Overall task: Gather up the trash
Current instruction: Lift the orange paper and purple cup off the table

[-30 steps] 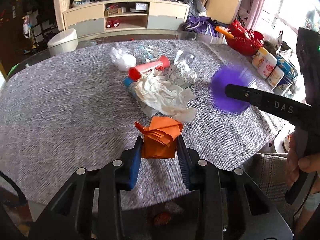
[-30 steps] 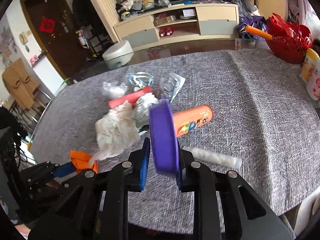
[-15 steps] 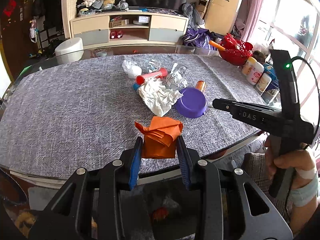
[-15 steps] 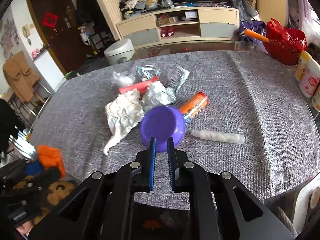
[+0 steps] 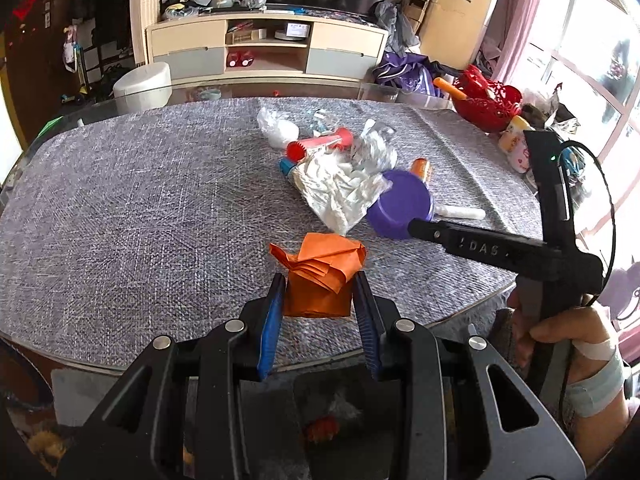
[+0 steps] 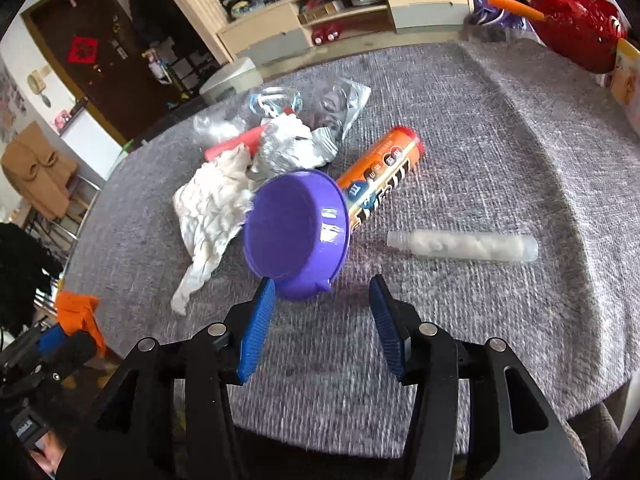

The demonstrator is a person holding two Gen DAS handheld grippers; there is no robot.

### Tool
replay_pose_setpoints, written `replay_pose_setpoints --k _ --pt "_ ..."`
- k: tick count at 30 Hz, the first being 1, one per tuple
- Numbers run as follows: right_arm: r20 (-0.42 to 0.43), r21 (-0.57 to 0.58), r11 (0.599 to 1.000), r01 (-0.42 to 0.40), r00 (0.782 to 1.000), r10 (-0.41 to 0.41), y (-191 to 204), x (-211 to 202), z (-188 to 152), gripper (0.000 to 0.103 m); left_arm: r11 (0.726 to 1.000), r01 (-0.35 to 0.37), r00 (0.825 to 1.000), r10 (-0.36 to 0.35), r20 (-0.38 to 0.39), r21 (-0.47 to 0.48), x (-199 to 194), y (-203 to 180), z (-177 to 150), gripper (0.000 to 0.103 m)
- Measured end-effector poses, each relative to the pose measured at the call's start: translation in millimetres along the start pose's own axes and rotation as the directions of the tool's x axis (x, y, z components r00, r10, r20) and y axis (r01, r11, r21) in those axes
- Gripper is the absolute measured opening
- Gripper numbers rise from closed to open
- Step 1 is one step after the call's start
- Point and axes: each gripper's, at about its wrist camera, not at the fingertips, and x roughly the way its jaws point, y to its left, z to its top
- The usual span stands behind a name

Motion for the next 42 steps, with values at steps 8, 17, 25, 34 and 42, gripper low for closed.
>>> replay_pose_setpoints --k 8,17,25,34,42 --pt "0.024 -0.020 0.999 -0.042 0.999 0.043 13.8 4.4 15.1 0.051 1.000 0.001 1.000 -0.001 -0.023 -0.005 15.0 4.8 3.1 0.033" --pt "0.041 -0.047 0.999 -0.013 0.999 0.015 26.6 3.0 26.1 0.034 1.000 0.001 1.000 -0.002 -0.026 -0.013 18.5 10.5 5.6 0.033" --pt "0.050 -0.095 0.995 -0.026 0.998 0.031 47.7 -6.5 24.5 0.015 1.000 -0.005 1.000 0.005 -0.015 -0.011 12.0 10.1 5.0 0.033" --pt "0.106 -0.110 0.993 -0.039 0.993 0.050 49.5 -59.7 11.9 0.012 1.000 0.018 0.999 -0.018 0.029 0.020 -18.4 -4.8 0.0 0.033" --pt "0.140 -0.118 0.992 -0.048 0.988 0.065 52.9 -107.7 -20.7 0.012 0.998 0.009 0.998 -0.013 0.060 0.058 -55.2 -22.3 -17.7 0.032"
